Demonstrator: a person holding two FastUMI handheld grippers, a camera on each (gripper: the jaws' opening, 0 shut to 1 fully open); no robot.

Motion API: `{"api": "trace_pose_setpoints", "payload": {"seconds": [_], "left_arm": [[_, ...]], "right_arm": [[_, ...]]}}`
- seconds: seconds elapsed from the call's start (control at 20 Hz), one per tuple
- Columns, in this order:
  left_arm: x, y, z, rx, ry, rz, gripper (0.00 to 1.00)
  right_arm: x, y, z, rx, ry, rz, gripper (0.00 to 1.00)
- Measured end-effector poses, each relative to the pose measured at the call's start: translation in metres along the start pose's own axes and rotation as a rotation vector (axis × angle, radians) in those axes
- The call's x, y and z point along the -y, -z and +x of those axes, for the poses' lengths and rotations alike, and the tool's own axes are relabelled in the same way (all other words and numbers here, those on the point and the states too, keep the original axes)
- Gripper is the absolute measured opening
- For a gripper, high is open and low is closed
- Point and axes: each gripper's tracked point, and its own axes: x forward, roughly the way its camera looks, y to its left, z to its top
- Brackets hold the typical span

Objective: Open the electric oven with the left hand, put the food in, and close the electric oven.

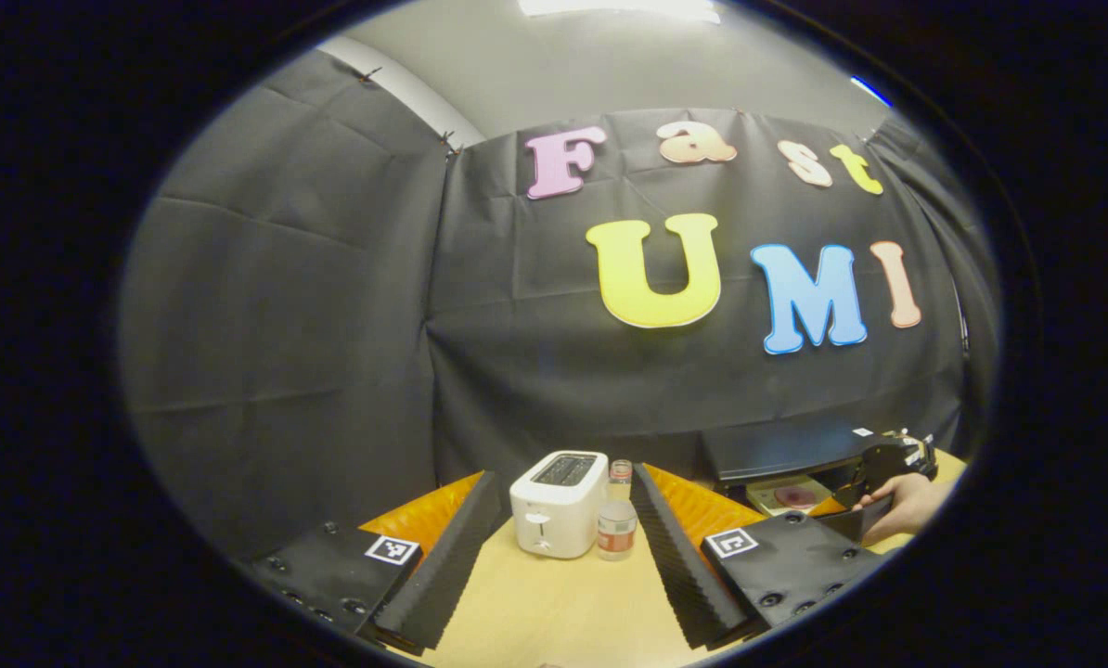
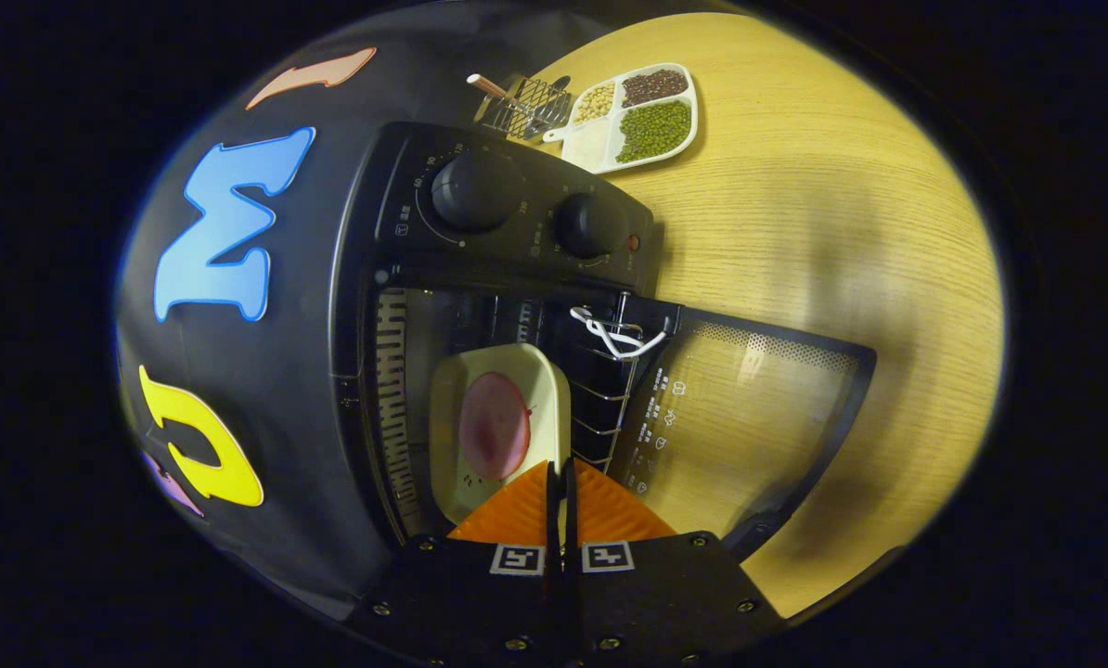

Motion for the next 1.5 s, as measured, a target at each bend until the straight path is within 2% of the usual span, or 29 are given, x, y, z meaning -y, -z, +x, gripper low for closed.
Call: {"api": "trace_pose_setpoints", "payload": {"seconds": [0.2, 0.3, 0.45, 0.55, 0.6, 0.7, 0.75, 0.8, 0.9, 0.95, 1.1, 1.15, 1.2, 1.25, 1.3, 1.45, 1.5], "left_arm": [[-0.004, 0.000, -0.006, -0.015, -0.018, 0.014, 1.00], [-0.006, -0.001, -0.009, -0.015, -0.021, 0.029, 1.00], [-0.006, -0.002, -0.009, -0.006, -0.028, 0.040, 1.00], [-0.004, -0.001, -0.011, -0.009, -0.027, 0.035, 1.00], [-0.002, -0.002, -0.010, -0.007, -0.026, 0.032, 1.00], [0.003, 0.001, -0.011, -0.008, -0.015, 0.024, 1.00], [0.009, 0.002, -0.011, -0.007, -0.008, 0.022, 1.00], [0.014, 0.002, -0.010, -0.007, 0.001, 0.018, 1.00], [0.030, 0.007, -0.008, -0.013, 0.027, 0.002, 1.00], [0.039, 0.009, -0.007, -0.018, 0.044, -0.006, 1.00], [0.065, 0.011, -0.008, -0.016, 0.092, -0.011, 1.00], [0.075, 0.013, -0.008, -0.016, 0.109, -0.009, 0.96], [0.083, 0.014, -0.010, -0.016, 0.124, -0.010, 1.00], [0.092, 0.017, -0.011, -0.022, 0.141, -0.016, 0.97], [0.101, 0.020, -0.012, -0.030, 0.155, -0.025, 1.00], [0.121, 0.031, -0.019, -0.055, 0.192, -0.052, 1.00], [0.129, 0.036, -0.020, -0.065, 0.203, -0.052, 0.97]], "right_arm": [[-0.002, -0.001, 0.011, 0.032, 0.007, 0.046, 0.01], [-0.009, 0.001, 0.018, 0.037, -0.018, 0.063, 0.01], [-0.018, 0.014, 0.020, -0.015, -0.041, 0.053, 0.10], [-0.025, 0.020, 0.019, -0.045, -0.076, 0.035, 0.09], [-0.025, 0.020, 0.017, -0.052, -0.086, 0.030, 0.11], [-0.035, 0.020, 0.008, -0.071, -0.137, -0.005, 0.22], [-0.038, 0.020, 0.001, -0.080, -0.160, -0.034, 0.39], [-0.039, 0.020, -0.004, -0.090, -0.168, -0.062, 0.52], [-0.035, 0.023, -0.019, -0.114, -0.174, -0.135, 0.93], [-0.032, 0.024, -0.027, -0.124, -0.178, -0.177, 0.97], [-0.031, 0.021, -0.054, -0.130, -0.208, -0.291, 0.97], [-0.029, 0.018, -0.062, -0.127, -0.217, -0.328, 0.97], [-0.028, 0.014, -0.071, -0.123, -0.227, -0.362, 0.97], [-0.024, 0.011, -0.079, -0.123, -0.227, -0.395, 0.97], [-0.022, 0.005, -0.086, -0.118, -0.232, -0.423, 0.97], [-0.014, -0.013, -0.110, -0.092, -0.249, -0.496, 0.98], [-0.010, -0.021, -0.117, -0.082, -0.243, -0.522, 0.97]]}}
